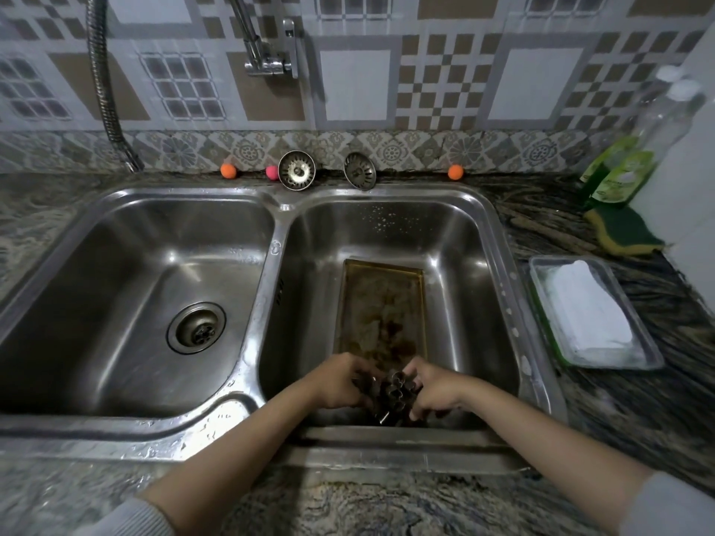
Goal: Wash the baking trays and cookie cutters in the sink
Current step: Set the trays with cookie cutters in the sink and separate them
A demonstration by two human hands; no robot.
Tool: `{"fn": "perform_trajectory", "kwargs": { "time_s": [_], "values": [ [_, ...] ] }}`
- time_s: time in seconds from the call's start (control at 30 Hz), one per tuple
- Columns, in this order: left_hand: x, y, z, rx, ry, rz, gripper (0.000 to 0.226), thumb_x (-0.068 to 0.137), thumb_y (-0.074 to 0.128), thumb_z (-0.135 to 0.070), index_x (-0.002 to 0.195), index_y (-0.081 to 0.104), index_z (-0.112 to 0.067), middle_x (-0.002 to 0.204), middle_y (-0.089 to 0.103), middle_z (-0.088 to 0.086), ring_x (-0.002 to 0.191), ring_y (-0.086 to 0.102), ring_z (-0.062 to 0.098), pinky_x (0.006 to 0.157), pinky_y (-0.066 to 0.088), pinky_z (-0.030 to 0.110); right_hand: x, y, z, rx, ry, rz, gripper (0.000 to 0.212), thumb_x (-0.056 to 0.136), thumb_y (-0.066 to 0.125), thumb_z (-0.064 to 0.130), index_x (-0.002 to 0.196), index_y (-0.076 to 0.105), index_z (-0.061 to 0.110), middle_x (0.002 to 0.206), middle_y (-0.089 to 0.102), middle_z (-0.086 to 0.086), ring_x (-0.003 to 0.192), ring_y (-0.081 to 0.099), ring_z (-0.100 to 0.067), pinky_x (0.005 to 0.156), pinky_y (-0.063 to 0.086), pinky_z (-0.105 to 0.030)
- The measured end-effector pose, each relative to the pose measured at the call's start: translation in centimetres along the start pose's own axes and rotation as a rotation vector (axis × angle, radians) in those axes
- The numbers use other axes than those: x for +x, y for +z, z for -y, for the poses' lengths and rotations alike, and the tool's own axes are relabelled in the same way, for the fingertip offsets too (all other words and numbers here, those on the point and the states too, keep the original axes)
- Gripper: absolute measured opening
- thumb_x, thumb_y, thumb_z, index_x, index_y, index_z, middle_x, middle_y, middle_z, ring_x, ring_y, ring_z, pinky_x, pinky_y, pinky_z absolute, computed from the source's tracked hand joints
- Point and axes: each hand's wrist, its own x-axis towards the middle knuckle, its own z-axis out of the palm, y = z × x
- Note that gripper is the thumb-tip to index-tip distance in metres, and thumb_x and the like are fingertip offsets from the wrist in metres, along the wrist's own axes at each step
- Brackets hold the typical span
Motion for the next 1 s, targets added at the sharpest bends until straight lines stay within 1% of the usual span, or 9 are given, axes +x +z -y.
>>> {"fn": "perform_trajectory", "kwargs": {
  "time_s": [0.1, 0.17, 0.33, 0.5, 0.63, 0.73, 0.83, 0.9, 1.0],
  "values": [
    [0.0, -0.2, 0.4, -0.023, -0.019, 0.044, 0.043, 0.081, 0.071, -0.023, 0.123, 0.062, -0.024, 0.126, 0.062, -0.006, 0.114, 0.057, 0.008, 0.099, 0.045, 0.028, 0.5, 0.0, -0.2, -0.006, 0.013, 0.011, 0.068, 0.081, 0.068, 0.0, 0.137, 0.032, 0.015, 0.137, 0.045, -0.009, 0.109, 0.049, -0.017, 0.061, 0.043, -0.016],
    [0.1, -0.5, 0.8, -0.029, -0.041, 0.028, 0.038, 0.085, 0.068, -0.019, 0.122, 0.062, -0.019, 0.122, 0.063, -0.005, 0.111, 0.058, 0.008, 0.095, 0.045, 0.022, 0.8, -0.3, -0.4, 0.01, 0.012, -0.001, 0.057, 0.082, 0.062, -0.005, 0.131, 0.039, 0.014, 0.121, 0.052, -0.006, 0.099, 0.053, -0.013, 0.057, 0.043, -0.014],
    [0.7, -1.3, 2.0, -0.057, -0.182, -0.246, 0.029, 0.088, 0.063, -0.021, 0.117, 0.064, -0.018, 0.107, 0.062, -0.004, 0.1, 0.06, 0.011, 0.082, 0.045, 0.022, 1.6, -1.4, -0.9, 0.061, 0.024, -0.153, 0.039, 0.08, 0.053, -0.003, 0.107, 0.05, 0.024, 0.118, 0.056, -0.006, 0.108, 0.056, -0.018, 0.073, 0.048, -0.022],
    [1.8, -1.6, 2.7, -0.078, -0.271, -0.33, 0.041, 0.086, 0.063, -0.022, 0.127, 0.055, -0.019, 0.129, 0.053, 0.008, 0.119, 0.051, 0.024, 0.092, 0.041, 0.027, 2.3, -1.9, -0.9, 0.186, 0.036, -0.376, 0.052, 0.08, 0.059, 0.001, 0.129, 0.048, 0.016, 0.128, 0.051, -0.01, 0.112, 0.055, -0.024, 0.081, 0.049, -0.028],
    [2.6, -1.6, 2.1, -0.247, -0.309, -0.299, 0.04, 0.089, 0.059, -0.011, 0.129, 0.053, -0.013, 0.119, 0.059, 0.005, 0.115, 0.057, 0.023, 0.082, 0.044, 0.022, 2.5, -2.3, -0.4, 0.246, 0.043, -0.329, 0.062, 0.085, 0.058, 0.0, 0.141, 0.036, 0.017, 0.123, 0.049, -0.009, 0.1, 0.054, -0.017, 0.084, 0.05, -0.028],
    [3.0, -1.7, 1.9, -0.285, -0.302, -0.276, 0.041, 0.09, 0.054, -0.004, 0.129, 0.052, -0.012, 0.123, 0.057, 0.006, 0.115, 0.055, 0.021, 0.08, 0.043, 0.02, 3.0, -2.3, -0.3, 0.283, 0.036, -0.311, 0.063, 0.087, 0.056, -0.001, 0.143, 0.036, 0.019, 0.112, 0.044, -0.002, 0.087, 0.047, -0.009, 0.073, 0.047, -0.022],
    [3.4, -1.9, 2.1, -0.37, -0.298, -0.267, 0.045, 0.089, 0.048, 0.005, 0.13, 0.05, -0.013, 0.121, 0.055, 0.007, 0.111, 0.056, 0.019, 0.077, 0.049, 0.02, 3.4, -2.3, -0.2, 0.349, 0.019, -0.351, 0.063, 0.086, 0.055, -0.003, 0.142, 0.037, 0.02, 0.129, 0.045, -0.007, 0.108, 0.05, -0.018, 0.077, 0.044, -0.024],
    [3.8, -2.1, 2.1, -0.4, -0.295, -0.286, 0.047, 0.089, 0.046, 0.007, 0.131, 0.048, -0.012, 0.116, 0.053, 0.004, 0.118, 0.054, 0.024, 0.086, 0.048, 0.025, 3.7, -2.5, -0.1, 0.387, 0.0, -0.387, 0.063, 0.086, 0.056, -0.003, 0.141, 0.038, 0.022, 0.142, 0.04, -0.011, 0.126, 0.044, -0.024, 0.082, 0.042, -0.025],
    [4.5, -2.1, 1.9, -0.43, -0.284, -0.302, 0.05, 0.09, 0.044, 0.01, 0.136, 0.042, -0.007, 0.127, 0.049, 0.007, 0.128, 0.045, 0.023, 0.088, 0.039, 0.016, 4.3, -2.8, 0.0, 0.429, -0.021, -0.433, 0.06, 0.085, 0.058, -0.001, 0.138, 0.042, 0.023, 0.144, 0.04, -0.012, 0.13, 0.042, -0.025, 0.085, 0.041, -0.026]
  ]
}}
